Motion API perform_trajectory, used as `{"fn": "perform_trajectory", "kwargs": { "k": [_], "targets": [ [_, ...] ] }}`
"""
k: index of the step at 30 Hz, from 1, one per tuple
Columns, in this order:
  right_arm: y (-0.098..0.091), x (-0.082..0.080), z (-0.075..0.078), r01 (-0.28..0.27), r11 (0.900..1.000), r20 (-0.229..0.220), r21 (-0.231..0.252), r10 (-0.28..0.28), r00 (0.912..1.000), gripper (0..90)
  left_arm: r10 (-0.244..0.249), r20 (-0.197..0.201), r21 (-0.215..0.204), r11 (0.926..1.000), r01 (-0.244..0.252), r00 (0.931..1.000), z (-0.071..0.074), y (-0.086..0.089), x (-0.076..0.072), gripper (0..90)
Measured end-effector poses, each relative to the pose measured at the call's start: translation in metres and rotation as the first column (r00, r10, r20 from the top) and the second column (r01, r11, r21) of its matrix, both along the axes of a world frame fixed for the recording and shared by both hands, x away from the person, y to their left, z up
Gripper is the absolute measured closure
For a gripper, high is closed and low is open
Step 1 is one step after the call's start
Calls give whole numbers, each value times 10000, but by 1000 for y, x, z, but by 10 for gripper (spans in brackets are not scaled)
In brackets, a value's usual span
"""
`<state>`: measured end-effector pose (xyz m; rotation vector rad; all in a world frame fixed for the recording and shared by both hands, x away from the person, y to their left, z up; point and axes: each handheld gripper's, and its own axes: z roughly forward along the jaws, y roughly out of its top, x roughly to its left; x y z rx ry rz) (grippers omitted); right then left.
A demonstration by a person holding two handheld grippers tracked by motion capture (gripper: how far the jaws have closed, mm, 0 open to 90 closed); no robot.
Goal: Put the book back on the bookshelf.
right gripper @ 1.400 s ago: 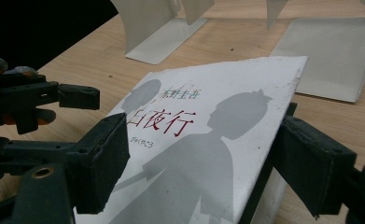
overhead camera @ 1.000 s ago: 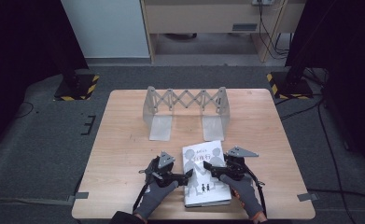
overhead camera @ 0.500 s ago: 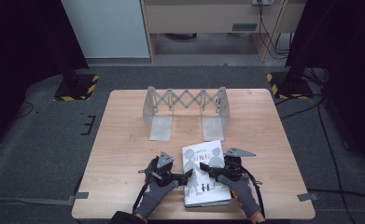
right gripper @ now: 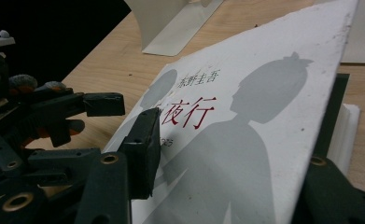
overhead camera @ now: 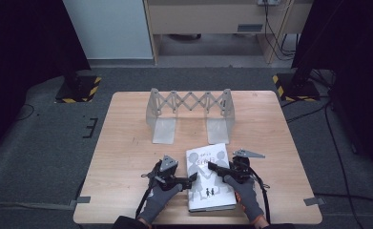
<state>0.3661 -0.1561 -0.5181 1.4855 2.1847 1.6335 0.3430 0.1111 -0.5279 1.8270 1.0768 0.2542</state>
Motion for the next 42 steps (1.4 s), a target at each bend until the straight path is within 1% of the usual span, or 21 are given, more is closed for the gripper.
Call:
{"fn": "perform_trajectory", "kwargs": {
  "k": [3, 9, 11, 13, 15, 17, 19, 20, 21, 22, 23, 26, 28, 29, 31, 35, 37, 41, 42],
  "targets": [
    [-2, 1, 1, -22, 9997, -185, 257, 27, 9998, 563, 50, -42, -51, 10000, -50, 10000, 0, 0, 0, 52],
    [-3, -1, 5, 93, 9981, -343, 610, -72, 9994, 634, 137, -101, -163, 9998, -139, 9999, 2, 2, 1, 78],
    [-2, -2, 7, 150, 9977, -294, 662, -131, 9995, 650, 120, -152, -239, 9996, -124, 9998, 2, 3, 1, 80],
    [-3, -3, 10, 171, 9971, -225, 745, -154, 9996, 672, 114, -247, -428, 9990, -124, 9996, 2, 3, 1, 76],
    [-4, -5, 12, 133, 9965, -142, 827, -122, 9998, 692, -1, -353, -614, 9981, -21, 9994, 2, 3, 2, 74],
    [-4, -7, 15, 95, 9953, -69, 960, -89, 9999, 709, -137, -310, -707, 9974, 114, 9994, 2, 3, 2, 70],
    [-5, -9, 17, 54, 9948, 80, 1018, -63, 9999, 721, -162, -317, -763, 9970, 137, 9994, 2, 2, 1, 64],
    [-5, -9, 17, 54, 9948, 80, 1018, -63, 9999, 721, -244, -310, -835, 9963, 217, 9992, 3, 2, 1, 64],
    [-5, -10, 19, 26, 9943, 190, 1070, -47, 9998, 727, -351, -280, -897, 9954, 325, 9990, 3, 2, 2, 54],
    [-6, -11, 20, -62, 9936, 293, 1129, 29, 9996, 731, -457, -264, -991, 9942, 429, 9986, 2, 2, 2, 37],
    [-6, -12, 22, -272, 9918, 466, 1248, 215, 9987, 743, -679, -206, -1206, 9906, 650, 9975, 2, 0, 2, 0],
    [-6, -14, 25, -501, 9903, 716, 1296, 410, 9966, 753, -980, 28, -1503, 9838, 973, 9952, 4, -3, 0, 0],
    [-6, -15, 26, -585, 9892, 810, 1343, 479, 9956, 759, -992, 46, -1525, 9834, 988, 9951, 5, -4, -1, 0],
    [-6, -15, 26, -618, 9885, 839, 1379, 505, 9952, 761, -989, 4, -1580, 9826, 977, 9951, 5, -4, -1, 0],
    [-6, -15, 27, -644, 9876, 902, 1430, 518, 9946, 762, -971, -248, -1721, 9808, 914, 9950, 5, -4, -1, 0],
    [-7, -17, 27, -766, 9844, 1041, 1585, 605, 9927, 762, -1032, -512, -1939, 9768, 915, 9933, 4, -2, 0, 0],
    [-8, -18, 28, -834, 9831, 1143, 1631, 651, 9913, 763, -1119, -734, -2088, 9734, 945, 9910, 4, 0, 1, 0],
    [-9, -18, 29, -1078, 9791, 1313, 1724, 856, 9876, 765, -1385, -1011, -2426, 9638, 1106, 9852, 1, 4, 3, 0],
    [-9, -18, 29, -1100, 9788, 1336, 1728, 874, 9872, 764, -1394, -1065, -2476, 9627, 1095, 9845, 1, 4, 3, 0]
  ]
}}
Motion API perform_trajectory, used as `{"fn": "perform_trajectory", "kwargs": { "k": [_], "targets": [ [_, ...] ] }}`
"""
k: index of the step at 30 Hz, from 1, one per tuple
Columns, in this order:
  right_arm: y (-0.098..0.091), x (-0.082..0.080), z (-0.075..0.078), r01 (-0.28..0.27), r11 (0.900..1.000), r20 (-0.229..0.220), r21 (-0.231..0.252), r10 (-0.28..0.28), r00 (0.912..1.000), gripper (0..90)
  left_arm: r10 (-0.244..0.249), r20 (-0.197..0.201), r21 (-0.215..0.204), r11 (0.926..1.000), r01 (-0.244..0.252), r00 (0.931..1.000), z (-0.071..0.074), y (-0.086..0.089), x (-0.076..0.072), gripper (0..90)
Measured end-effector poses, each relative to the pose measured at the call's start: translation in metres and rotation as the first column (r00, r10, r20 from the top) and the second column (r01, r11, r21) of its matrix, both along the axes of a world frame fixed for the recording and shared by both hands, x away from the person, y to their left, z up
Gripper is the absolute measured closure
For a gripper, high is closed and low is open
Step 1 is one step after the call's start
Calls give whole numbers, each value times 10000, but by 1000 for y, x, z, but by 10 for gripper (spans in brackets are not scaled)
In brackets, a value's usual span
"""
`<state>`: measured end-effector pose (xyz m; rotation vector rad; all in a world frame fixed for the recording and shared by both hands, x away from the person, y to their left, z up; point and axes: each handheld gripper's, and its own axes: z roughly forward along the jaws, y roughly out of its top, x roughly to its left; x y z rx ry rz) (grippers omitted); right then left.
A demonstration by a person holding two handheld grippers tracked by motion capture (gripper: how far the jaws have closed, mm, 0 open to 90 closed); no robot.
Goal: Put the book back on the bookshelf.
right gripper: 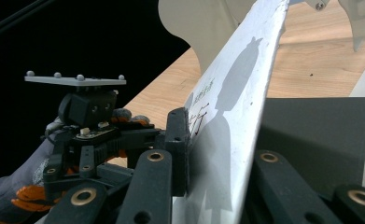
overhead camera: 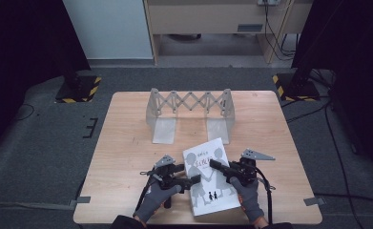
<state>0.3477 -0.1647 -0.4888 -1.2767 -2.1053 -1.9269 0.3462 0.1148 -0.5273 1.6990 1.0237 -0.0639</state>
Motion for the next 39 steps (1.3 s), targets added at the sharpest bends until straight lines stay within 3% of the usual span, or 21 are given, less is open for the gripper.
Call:
{"fn": "perform_trajectory", "kwargs": {
  "k": [12, 15, 18, 21, 29, 31, 34, 39],
  "targets": [
    [-2, 1, 0, -126, 9999, -2, 108, 126, 9999, 764, -413, -251, -564, 9976, 398, 9988, -6, 2, 5, 0],
    [-2, 1, 1, -322, 9993, 3, 194, 322, 9995, 768, -857, -374, -1025, 9914, 815, 9956, -10, 2, 6, 0],
    [-1, 1, 2, -401, 9991, -12, 127, 401, 9992, 765, -778, -441, -937, 9929, 734, 9960, -10, 2, 6, 0],
    [-2, 5, -2, -353, 9993, -358, 124, 357, 9987, 755, -608, -642, -841, 9949, 553, 9961, -11, 2, 6, 0],
    [-2, 13, -12, -90, 9978, -1060, -663, 19, 9944, 677, -412, -1075, -550, 9979, 355, 9933, -18, -2, 8, 2],
    [0, 16, -14, -188, 9933, -1206, -1141, 49, 9927, 617, -309, -1082, -360, 9990, 272, 9936, -18, -3, 7, 6],
    [-3, 19, -18, -458, 9894, -1530, -1375, 244, 9879, 550, -303, -898, -145, 9995, 292, 9955, -18, -4, 7, 9],
    [-2, 16, -18, -346, 9719, -1058, -2327, 101, 9943, 397, -239, -794, -29, 9997, 237, 9966, -18, -6, 6, 15]
  ]
}}
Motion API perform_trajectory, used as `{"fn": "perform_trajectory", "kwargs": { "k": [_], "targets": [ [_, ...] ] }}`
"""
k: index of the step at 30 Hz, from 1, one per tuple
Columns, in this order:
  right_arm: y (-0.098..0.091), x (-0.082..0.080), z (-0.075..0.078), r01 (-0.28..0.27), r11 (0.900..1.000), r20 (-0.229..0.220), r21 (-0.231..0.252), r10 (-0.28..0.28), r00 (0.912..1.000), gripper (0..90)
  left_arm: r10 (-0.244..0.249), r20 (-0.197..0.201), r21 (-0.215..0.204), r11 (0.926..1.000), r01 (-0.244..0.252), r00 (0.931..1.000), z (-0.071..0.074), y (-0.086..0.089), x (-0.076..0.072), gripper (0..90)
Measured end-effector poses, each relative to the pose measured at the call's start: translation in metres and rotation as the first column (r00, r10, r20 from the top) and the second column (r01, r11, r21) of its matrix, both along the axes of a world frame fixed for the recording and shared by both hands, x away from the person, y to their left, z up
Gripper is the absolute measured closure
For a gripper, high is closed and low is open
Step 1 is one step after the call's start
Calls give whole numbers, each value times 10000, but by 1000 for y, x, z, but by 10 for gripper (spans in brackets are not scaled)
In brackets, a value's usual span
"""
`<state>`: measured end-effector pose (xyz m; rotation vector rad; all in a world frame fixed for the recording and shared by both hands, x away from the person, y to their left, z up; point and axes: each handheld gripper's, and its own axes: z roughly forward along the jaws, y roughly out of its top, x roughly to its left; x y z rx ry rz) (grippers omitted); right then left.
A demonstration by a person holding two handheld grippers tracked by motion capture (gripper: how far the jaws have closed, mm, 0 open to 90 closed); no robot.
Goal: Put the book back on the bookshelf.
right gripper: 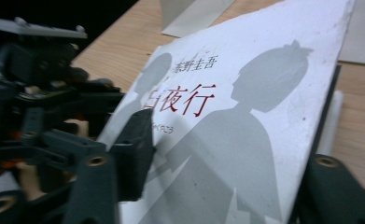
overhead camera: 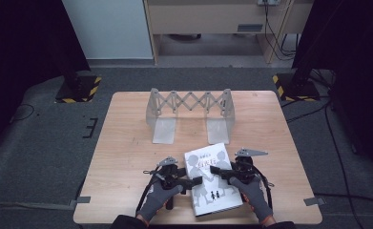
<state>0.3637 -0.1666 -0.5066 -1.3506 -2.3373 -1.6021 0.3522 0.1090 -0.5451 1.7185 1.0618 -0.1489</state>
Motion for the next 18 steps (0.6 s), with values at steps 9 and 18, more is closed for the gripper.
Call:
{"fn": "perform_trajectory", "kwargs": {
  "k": [9, 18],
  "targets": [
    [-3, -8, -2, 636, 9906, 1126, -1213, -500, 9924, 261, 70, 129, 272, 9996, -73, 9999, 1, -2, -1, 28],
    [-12, -8, -12, 876, 9891, 236, -1185, -854, 9961, 240, 65, 186, 479, 9988, -74, 9998, 2, -2, -1, 55]
  ]
}}
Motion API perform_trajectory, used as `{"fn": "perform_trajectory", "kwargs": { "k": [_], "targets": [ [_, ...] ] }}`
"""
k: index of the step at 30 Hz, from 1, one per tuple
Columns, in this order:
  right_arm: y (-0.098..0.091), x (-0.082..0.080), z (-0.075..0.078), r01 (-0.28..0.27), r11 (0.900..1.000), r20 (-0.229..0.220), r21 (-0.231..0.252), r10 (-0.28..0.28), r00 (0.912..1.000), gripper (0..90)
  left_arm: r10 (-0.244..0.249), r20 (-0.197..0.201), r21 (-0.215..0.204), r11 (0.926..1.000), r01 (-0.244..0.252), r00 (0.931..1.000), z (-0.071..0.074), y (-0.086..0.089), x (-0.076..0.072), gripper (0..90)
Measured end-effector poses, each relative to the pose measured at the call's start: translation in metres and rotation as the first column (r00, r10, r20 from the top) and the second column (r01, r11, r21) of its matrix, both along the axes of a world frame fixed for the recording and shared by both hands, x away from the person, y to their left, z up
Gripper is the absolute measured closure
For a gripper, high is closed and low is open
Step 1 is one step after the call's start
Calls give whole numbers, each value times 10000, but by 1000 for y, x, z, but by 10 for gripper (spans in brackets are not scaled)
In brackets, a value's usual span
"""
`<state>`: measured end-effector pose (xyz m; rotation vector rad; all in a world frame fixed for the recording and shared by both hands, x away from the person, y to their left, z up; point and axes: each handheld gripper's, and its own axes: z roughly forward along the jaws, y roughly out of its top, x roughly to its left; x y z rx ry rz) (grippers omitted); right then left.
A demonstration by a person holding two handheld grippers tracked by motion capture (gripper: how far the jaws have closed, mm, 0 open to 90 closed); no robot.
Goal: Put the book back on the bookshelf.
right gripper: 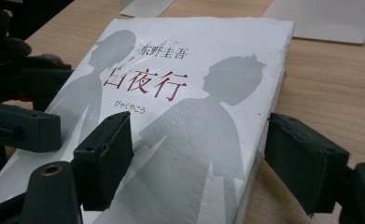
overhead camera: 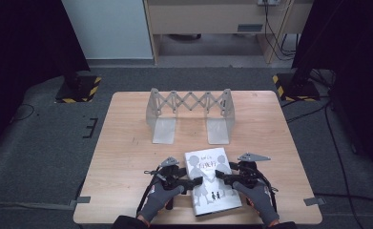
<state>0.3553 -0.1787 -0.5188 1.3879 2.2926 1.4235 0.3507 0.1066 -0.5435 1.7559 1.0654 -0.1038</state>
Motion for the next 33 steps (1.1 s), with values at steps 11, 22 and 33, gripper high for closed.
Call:
{"fn": "perform_trajectory", "kwargs": {
  "k": [11, 22, 33],
  "targets": [
    [2, 2, -3, -99, 9992, -352, 380, 113, 9993, 250, -164, 23, 41, 9999, 164, 9999, 0, -1, 2, 49],
    [0, 4, -3, 203, 9976, -528, 660, -168, 9985, 313, -155, -104, 93, 9998, 156, 9998, 1, -5, 5, 0],
    [-1, 5, -3, 537, 9946, -670, 891, -478, 9966, 387, 98, -115, -203, 9997, -101, 9999, -1, 1, 7, 84]
  ]
}}
